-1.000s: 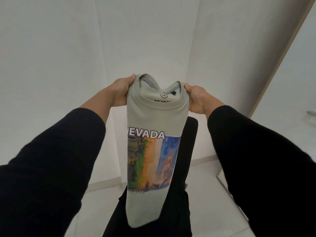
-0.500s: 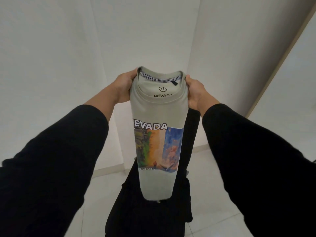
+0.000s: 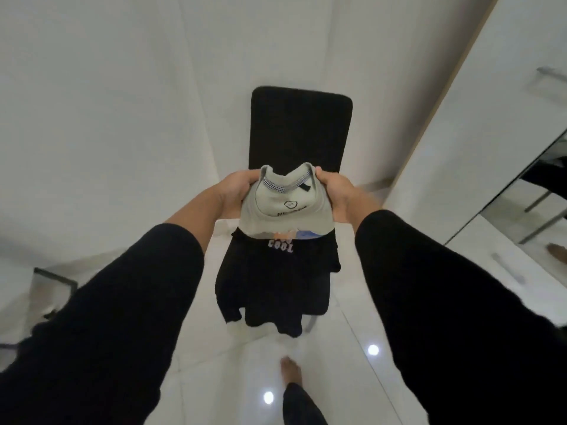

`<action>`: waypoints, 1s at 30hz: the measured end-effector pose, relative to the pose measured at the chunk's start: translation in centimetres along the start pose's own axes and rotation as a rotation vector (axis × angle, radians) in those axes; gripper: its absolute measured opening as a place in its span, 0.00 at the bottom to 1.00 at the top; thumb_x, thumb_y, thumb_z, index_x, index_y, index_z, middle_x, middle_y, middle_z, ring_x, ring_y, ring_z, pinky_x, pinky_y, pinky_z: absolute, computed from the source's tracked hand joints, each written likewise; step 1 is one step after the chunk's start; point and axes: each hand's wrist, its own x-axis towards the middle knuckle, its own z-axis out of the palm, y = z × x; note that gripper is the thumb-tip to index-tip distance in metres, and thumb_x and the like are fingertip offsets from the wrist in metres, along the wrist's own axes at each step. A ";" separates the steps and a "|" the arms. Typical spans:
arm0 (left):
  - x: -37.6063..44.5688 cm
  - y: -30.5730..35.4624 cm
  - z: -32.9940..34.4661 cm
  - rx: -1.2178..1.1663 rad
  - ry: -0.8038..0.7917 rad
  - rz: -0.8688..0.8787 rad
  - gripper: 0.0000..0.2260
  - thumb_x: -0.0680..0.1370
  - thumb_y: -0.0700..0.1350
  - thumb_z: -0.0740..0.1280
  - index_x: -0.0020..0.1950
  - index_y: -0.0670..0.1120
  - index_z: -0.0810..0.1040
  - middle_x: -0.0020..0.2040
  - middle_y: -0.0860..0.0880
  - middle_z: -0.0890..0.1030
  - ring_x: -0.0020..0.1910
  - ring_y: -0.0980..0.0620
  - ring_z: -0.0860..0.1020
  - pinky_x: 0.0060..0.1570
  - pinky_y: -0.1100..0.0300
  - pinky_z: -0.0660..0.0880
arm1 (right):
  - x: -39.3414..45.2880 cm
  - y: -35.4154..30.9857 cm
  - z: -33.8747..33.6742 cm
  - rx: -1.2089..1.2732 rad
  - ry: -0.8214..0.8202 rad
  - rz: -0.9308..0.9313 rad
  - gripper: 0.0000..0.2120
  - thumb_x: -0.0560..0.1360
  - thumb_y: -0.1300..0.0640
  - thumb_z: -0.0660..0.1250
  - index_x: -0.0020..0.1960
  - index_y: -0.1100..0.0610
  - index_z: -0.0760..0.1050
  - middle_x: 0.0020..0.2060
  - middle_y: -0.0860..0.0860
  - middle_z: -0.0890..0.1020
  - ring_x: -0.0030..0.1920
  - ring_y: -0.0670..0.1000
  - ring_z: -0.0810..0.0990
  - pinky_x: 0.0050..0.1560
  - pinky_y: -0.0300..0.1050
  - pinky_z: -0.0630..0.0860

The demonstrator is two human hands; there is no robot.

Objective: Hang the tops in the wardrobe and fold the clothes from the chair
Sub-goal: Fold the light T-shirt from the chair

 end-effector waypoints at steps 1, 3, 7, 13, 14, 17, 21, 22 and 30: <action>-1.0 -3.1 0.4 -0.012 -0.020 -0.060 0.15 0.80 0.50 0.57 0.48 0.41 0.79 0.45 0.44 0.81 0.45 0.47 0.81 0.48 0.53 0.77 | -0.9 3.4 -0.4 -0.029 0.005 0.072 0.20 0.80 0.48 0.57 0.61 0.60 0.76 0.59 0.59 0.80 0.60 0.60 0.79 0.62 0.57 0.74; -2.9 -9.4 1.4 -0.021 -0.039 -0.188 0.15 0.80 0.50 0.58 0.49 0.41 0.78 0.45 0.44 0.82 0.43 0.47 0.82 0.46 0.53 0.78 | -3.4 10.1 -1.2 -0.109 0.037 0.211 0.16 0.80 0.48 0.58 0.56 0.60 0.76 0.54 0.59 0.82 0.57 0.60 0.79 0.61 0.58 0.74; -5.6 -19.5 2.9 -0.093 -0.039 -0.380 0.17 0.81 0.49 0.57 0.62 0.41 0.76 0.54 0.42 0.82 0.54 0.43 0.79 0.59 0.50 0.74 | -7.9 19.7 -3.2 -0.170 0.123 0.326 0.14 0.81 0.52 0.58 0.53 0.61 0.75 0.53 0.59 0.80 0.53 0.59 0.79 0.59 0.56 0.75; -6.5 -23.1 5.2 -0.133 0.104 -0.371 0.19 0.81 0.49 0.59 0.66 0.38 0.72 0.62 0.42 0.78 0.55 0.44 0.78 0.59 0.50 0.73 | -9.9 22.8 -5.5 -0.231 0.174 0.315 0.18 0.81 0.52 0.57 0.64 0.63 0.71 0.58 0.57 0.78 0.57 0.57 0.77 0.63 0.54 0.72; -6.2 -23.1 5.5 -0.158 0.143 -0.342 0.19 0.81 0.49 0.58 0.66 0.38 0.72 0.62 0.42 0.78 0.55 0.45 0.77 0.58 0.52 0.73 | -9.4 22.7 -5.8 -0.251 0.187 0.297 0.19 0.80 0.51 0.58 0.65 0.62 0.71 0.59 0.57 0.78 0.58 0.58 0.76 0.64 0.55 0.71; -4.6 -23.0 6.2 -0.204 0.226 -0.237 0.16 0.82 0.49 0.56 0.64 0.40 0.73 0.56 0.43 0.79 0.48 0.47 0.79 0.53 0.54 0.73 | -7.3 22.4 -6.7 -0.327 0.199 0.246 0.21 0.79 0.49 0.58 0.65 0.61 0.70 0.61 0.58 0.76 0.59 0.59 0.76 0.65 0.57 0.71; -1.7 -23.1 5.9 -0.202 0.329 -0.109 0.17 0.82 0.50 0.55 0.63 0.41 0.74 0.58 0.41 0.79 0.51 0.45 0.79 0.51 0.54 0.76 | -5.7 21.2 -6.5 -0.423 0.162 0.155 0.22 0.81 0.50 0.55 0.68 0.63 0.68 0.66 0.59 0.73 0.65 0.61 0.73 0.67 0.56 0.70; -0.8 -23.1 5.5 -0.187 0.365 -0.088 0.16 0.82 0.51 0.55 0.60 0.43 0.75 0.59 0.40 0.78 0.54 0.44 0.78 0.55 0.51 0.76 | -4.6 21.0 -6.5 -0.427 0.167 0.140 0.22 0.81 0.51 0.55 0.68 0.64 0.67 0.66 0.60 0.73 0.66 0.61 0.72 0.67 0.56 0.69; 7.8 -24.2 1.3 -0.115 0.432 -0.089 0.12 0.81 0.51 0.55 0.50 0.50 0.77 0.58 0.43 0.79 0.59 0.44 0.76 0.63 0.48 0.72 | 5.7 20.9 -6.9 -0.478 0.226 0.151 0.21 0.81 0.51 0.53 0.65 0.65 0.69 0.59 0.61 0.76 0.62 0.61 0.74 0.66 0.56 0.69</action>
